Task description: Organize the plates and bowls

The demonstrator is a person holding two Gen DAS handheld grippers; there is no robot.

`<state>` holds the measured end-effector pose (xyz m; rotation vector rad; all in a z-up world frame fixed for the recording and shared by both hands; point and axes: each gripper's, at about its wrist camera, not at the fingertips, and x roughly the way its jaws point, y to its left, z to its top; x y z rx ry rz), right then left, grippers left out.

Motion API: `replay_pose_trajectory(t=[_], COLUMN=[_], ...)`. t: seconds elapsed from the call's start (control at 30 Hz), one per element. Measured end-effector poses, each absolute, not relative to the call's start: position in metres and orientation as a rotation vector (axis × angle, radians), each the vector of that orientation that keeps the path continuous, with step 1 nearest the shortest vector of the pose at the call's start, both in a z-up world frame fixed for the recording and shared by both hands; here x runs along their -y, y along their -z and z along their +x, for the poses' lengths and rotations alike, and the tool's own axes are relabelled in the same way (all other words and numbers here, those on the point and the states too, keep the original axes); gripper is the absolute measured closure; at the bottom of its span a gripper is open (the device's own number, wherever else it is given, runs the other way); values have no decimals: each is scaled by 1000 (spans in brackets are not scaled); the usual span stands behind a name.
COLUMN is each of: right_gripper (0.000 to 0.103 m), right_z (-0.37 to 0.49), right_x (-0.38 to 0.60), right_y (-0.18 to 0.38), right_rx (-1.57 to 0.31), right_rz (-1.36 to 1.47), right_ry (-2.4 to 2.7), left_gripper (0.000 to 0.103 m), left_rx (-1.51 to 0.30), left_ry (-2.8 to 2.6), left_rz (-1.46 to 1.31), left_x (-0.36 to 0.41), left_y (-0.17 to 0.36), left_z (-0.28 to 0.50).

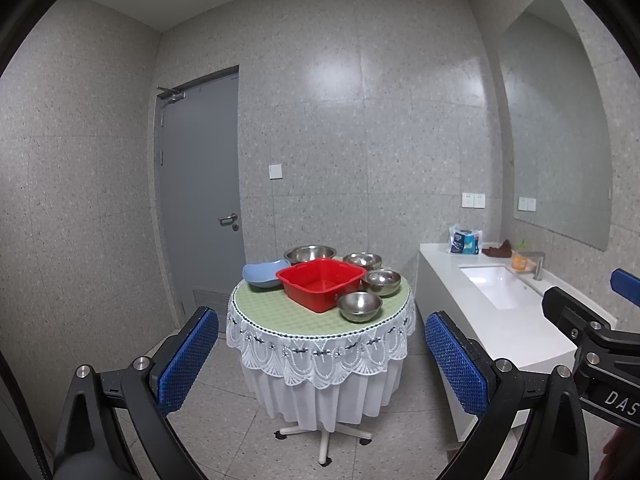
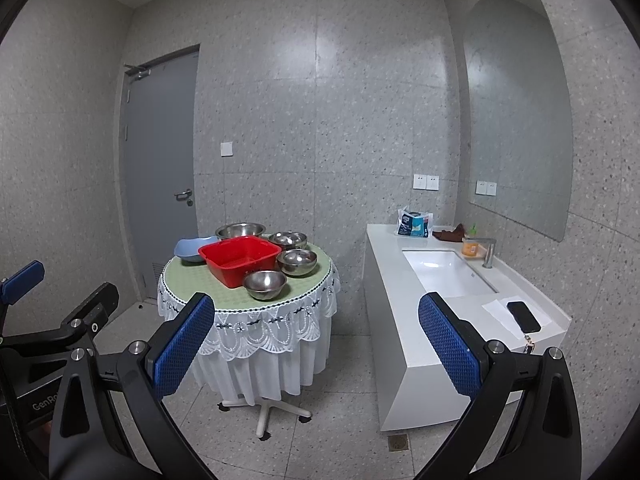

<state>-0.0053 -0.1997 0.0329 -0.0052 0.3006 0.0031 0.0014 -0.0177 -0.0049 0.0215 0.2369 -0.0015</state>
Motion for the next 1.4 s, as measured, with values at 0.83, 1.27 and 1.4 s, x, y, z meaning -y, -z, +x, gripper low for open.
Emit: replay_pose_trajectory(t=[0.83, 1.27, 1.4], right_gripper=[0, 0, 0], right_z=[-8, -10, -10], right_x=[202, 199, 198], right_y=[-35, -37, -39], right_rx=[-295, -294, -293], right_rz=[-2, 3, 5], right_ry=[-4, -9, -12], left_gripper=[1, 1, 1], left_rx=[-223, -217, -216], left_ry=[1, -4, -5], left_rz=[17, 19, 19], left_x=[18, 20, 20], left_y=[10, 10, 11], left_z=[-4, -5, -5])
